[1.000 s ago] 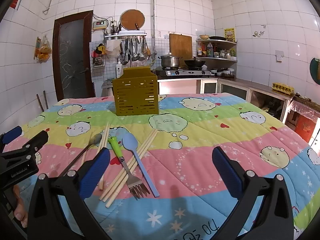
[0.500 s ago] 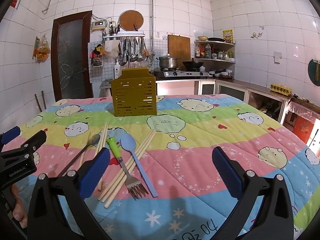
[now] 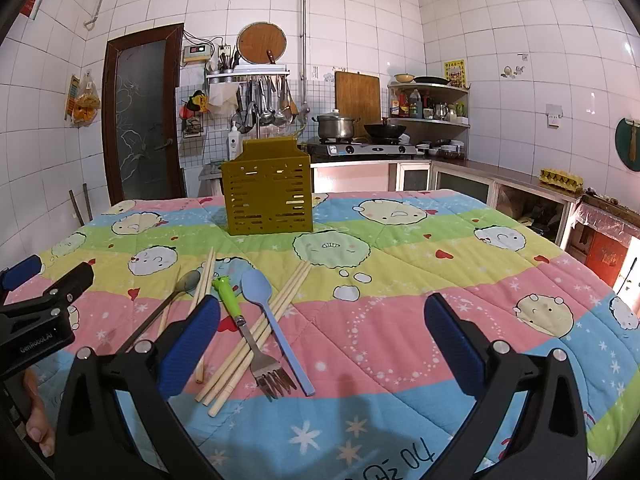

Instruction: Organize utensils

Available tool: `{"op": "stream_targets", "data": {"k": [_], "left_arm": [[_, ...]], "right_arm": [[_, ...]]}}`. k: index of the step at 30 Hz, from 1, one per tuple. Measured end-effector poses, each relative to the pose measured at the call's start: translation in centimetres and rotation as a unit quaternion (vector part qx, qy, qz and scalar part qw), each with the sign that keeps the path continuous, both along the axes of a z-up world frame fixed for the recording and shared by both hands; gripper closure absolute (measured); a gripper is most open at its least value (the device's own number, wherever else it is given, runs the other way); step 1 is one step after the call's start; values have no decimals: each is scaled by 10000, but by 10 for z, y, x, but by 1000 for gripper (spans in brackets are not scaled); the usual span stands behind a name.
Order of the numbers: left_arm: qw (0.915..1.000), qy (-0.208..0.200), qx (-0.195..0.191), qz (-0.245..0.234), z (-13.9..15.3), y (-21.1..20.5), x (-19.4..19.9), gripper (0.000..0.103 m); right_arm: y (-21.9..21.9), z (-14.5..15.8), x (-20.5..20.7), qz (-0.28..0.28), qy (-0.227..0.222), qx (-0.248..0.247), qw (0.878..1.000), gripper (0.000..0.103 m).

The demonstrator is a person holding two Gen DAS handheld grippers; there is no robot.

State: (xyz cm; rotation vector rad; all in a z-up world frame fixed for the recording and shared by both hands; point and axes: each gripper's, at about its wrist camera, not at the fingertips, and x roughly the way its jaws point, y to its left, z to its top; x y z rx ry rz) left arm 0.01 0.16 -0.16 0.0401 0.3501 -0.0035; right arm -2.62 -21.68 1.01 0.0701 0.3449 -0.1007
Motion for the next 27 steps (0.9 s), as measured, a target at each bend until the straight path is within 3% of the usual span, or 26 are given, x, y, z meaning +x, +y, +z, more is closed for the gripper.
{"op": "stream_targets", "data": {"k": [27], "left_arm": [[10000,-44,11,8,1,-1,-1,5]], "right_arm": [[2,0,-1,-8,-3,-54,10000,4]]}}
